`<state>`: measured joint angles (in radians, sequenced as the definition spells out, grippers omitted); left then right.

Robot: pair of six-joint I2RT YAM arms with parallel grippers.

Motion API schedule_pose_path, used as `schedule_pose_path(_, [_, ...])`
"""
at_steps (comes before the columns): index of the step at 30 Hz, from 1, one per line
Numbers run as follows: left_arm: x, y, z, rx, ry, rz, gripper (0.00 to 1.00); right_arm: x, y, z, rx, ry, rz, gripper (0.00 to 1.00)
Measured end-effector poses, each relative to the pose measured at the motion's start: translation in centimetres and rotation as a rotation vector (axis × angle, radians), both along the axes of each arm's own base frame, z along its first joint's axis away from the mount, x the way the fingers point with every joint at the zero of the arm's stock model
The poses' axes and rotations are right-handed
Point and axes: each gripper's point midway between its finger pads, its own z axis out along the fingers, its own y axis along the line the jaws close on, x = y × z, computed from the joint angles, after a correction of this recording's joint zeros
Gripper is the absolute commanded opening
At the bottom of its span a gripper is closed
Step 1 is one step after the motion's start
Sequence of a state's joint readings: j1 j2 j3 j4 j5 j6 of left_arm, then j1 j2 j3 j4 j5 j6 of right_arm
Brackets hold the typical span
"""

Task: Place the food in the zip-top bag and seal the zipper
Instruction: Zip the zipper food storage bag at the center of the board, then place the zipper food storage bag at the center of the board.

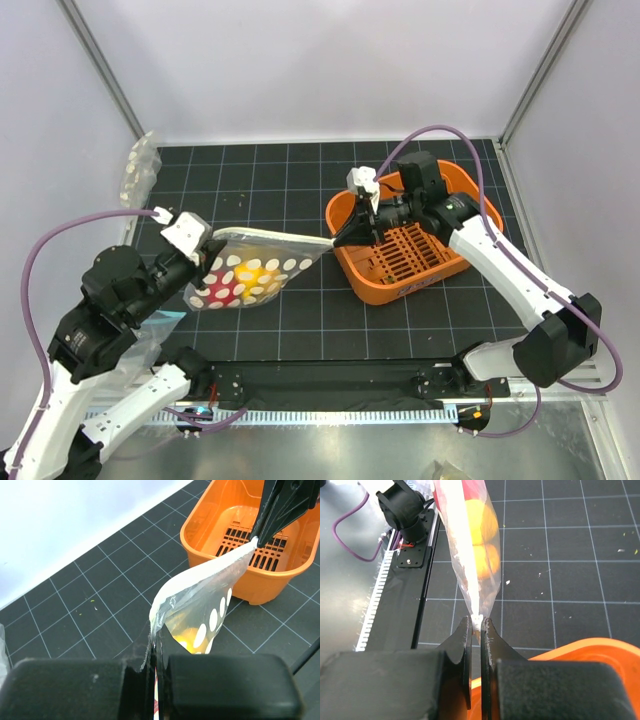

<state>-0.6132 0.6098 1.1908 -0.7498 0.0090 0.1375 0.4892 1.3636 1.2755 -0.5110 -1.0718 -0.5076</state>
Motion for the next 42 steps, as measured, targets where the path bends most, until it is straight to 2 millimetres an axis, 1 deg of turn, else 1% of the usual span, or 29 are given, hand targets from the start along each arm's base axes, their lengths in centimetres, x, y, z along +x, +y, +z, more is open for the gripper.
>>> schedule_pose_path(3, [0.2, -0.1, -0.3, -0.003, 0.007, 0.006, 0.0, 0.3, -0.1, 0.1, -0.006, 0.025, -0.025, 0.01])
schedule_pose_path(5, [0.7, -0.1, -0.6, -0.016, 0.015, 0.028, 0.0, 0.8, -0.1, 0.4, -0.011, 0.048, -0.059, 0.01])
schedule_pose_path(8, [2.0, 0.0, -1.4, -0.037, 0.033, 0.091, 0.0, 1.6, 0.3, 1.3, -0.01, 0.082, -0.094, 0.01])
schedule_pose_path(10, [3.2, -0.1, -2.4, -0.035, 0.06, 0.131, 0.0, 1.8, 0.7, 1.6, -0.019, 0.089, -0.113, 0.01])
schedule_pose_path(12, [4.5, -0.6, -3.6, -0.024, 0.087, 0.163, 0.0, 1.0, 1.5, 1.6, -0.034, 0.085, -0.102, 0.01])
schedule_pose_path(15, [6.6, -1.5, -5.5, -0.01, 0.114, 0.196, 0.0, -1.5, 2.8, 1.1, -0.068, 0.1, -0.06, 0.01])
schedule_pose_path(17, [8.0, -2.4, -6.8, -0.013, 0.131, 0.203, 0.0, -3.1, 3.1, 1.1, -0.08, 0.112, -0.041, 0.01])
schedule_pose_path(20, [9.9, -3.8, -8.8, -0.002, 0.154, 0.204, 0.0, -4.2, 2.1, 1.5, -0.085, 0.113, -0.067, 0.01])
schedule_pose_path(25, [13.2, -6.5, -10.4, -0.005, 0.16, 0.185, 0.0, -5.7, 0.2, 2.9, -0.07, 0.081, -0.112, 0.01])
schedule_pose_path(26, [13.8, -7.2, -10.9, -0.005, 0.166, 0.172, 0.0, -5.8, -0.2, 2.8, -0.07, 0.074, -0.126, 0.01])
schedule_pose_path(27, [14.4, -7.9, -11.4, -0.009, 0.172, 0.155, 0.0, -6.0, -0.5, 2.6, -0.074, 0.074, -0.141, 0.03])
schedule_pose_path(28, [14.9, -8.7, -11.8, -0.011, 0.18, 0.136, 0.0, -6.0, -0.8, 1.9, -0.086, 0.083, -0.162, 0.07])
schedule_pose_path(29, [15.5, -9.6, -12.2, -0.011, 0.189, 0.114, 0.04, -6.0, -1.0, 1.7, -0.089, 0.085, -0.179, 0.19])
schedule_pose_path(30, [15.9, -10.1, -12.5, -0.01, 0.196, 0.105, 0.11, -5.9, -1.2, 1.2, -0.098, 0.096, -0.198, 0.28])
schedule_pose_path(31, [16.5, -10.7, -12.7, -0.009, 0.2, 0.094, 0.21, -5.7, -1.4, 0.4, -0.11, 0.116, -0.227, 0.38])
schedule_pose_path(32, [17.0, -11.2, -12.7, -0.013, 0.203, 0.092, 0.3, -5.5, -1.6, -0.5, -0.124, 0.138, -0.255, 0.53])
schedule_pose_path(33, [17.6, -11.6, -12.8, -0.017, 0.208, 0.087, 0.5, -5.1, -1.7, -1.4, -0.139, 0.16, -0.287, 0.61])
schedule_pose_path(34, [18.0, -12.0, -12.9, -0.019, 0.21, 0.088, 0.57, -4.8, -1.9, -2.0, -0.148, 0.169, -0.309, 0.67])
schedule_pose_path(35, [18.4, -12.1, -12.9, -0.02, 0.212, 0.09, 0.64, -4.3, -2.0, -2.6, -0.152, 0.184, -0.338, 0.84])
schedule_pose_path(36, [18.6, -12.3, -12.7, -0.024, 0.21, 0.091, 0.76, -3.8, -2.3, -3.0, -0.153, 0.2, -0.372, 0.91])
schedule_pose_path(38, [18.9, -12.4, -12.0, -0.037, 0.198, 0.094, 0.82, -2.3, -2.9, -3.1, -0.14, 0.213, -0.45, 0.98])
schedule_pose_path(39, [19.0, -12.4, -11.5, -0.044, 0.19, 0.099, 0.87, -1.3, -3.1, -2.9, -0.126, 0.215, -0.497, 1.0])
schedule_pose_path(40, [19.2, -12.3, -11.0, -0.049, 0.178, 0.108, 0.91, -0.1, -3.5, -2.5, -0.107, 0.213, -0.557, 0.99])
schedule_pose_path(41, [19.4, -12.0, -10.4, -0.055, 0.165, 0.126, 0.97, 1.0, -3.8, -2.0, -0.086, 0.212, -0.618, 1.0])
schedule_pose_path(42, [19.6, -11.7, -9.7, -0.063, 0.151, 0.148, 0.99, 2.3, -4.2, -1.6, -0.067, 0.213, -0.697, 1.0])
